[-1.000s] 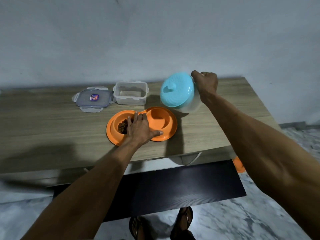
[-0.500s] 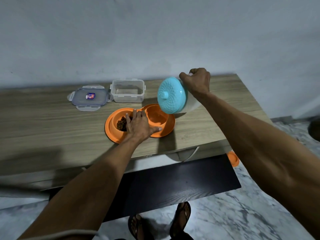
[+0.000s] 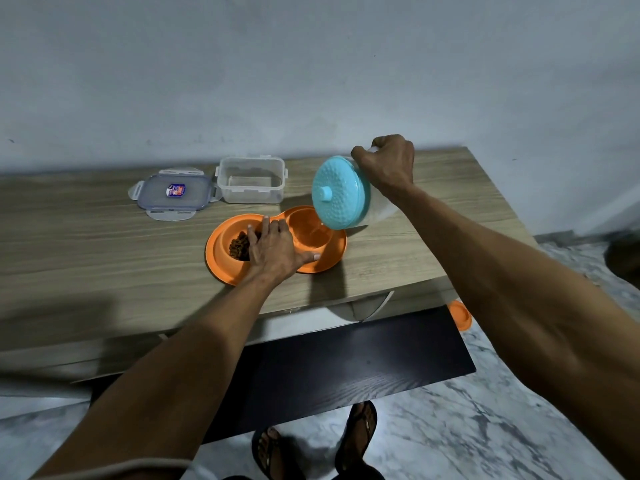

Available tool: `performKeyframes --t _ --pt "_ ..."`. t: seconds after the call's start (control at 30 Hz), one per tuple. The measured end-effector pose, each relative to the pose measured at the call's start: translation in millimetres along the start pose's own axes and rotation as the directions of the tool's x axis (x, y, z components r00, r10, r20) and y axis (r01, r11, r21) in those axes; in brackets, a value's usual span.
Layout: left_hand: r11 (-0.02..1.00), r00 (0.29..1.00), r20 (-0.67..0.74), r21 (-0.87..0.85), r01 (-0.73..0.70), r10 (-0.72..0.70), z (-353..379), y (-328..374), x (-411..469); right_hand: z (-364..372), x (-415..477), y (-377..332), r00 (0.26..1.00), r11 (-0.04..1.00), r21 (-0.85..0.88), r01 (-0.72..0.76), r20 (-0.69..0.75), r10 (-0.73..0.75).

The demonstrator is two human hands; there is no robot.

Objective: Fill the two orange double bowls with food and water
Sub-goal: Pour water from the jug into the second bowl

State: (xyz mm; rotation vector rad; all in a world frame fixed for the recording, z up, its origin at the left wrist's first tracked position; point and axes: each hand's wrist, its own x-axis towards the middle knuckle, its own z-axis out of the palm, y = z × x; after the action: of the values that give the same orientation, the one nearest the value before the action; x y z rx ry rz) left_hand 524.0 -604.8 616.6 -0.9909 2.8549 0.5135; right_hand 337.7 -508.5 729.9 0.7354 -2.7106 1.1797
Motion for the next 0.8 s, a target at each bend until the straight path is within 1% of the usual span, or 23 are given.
performKeyframes --t 0.8 --pt "1.0 1.0 0.009 -0.006 0.007 -0.007 -1.5 1.0 -1.1 -4.0 1.6 -3.3 1.0 1.0 -0.011 0.021 0.004 -0.021"
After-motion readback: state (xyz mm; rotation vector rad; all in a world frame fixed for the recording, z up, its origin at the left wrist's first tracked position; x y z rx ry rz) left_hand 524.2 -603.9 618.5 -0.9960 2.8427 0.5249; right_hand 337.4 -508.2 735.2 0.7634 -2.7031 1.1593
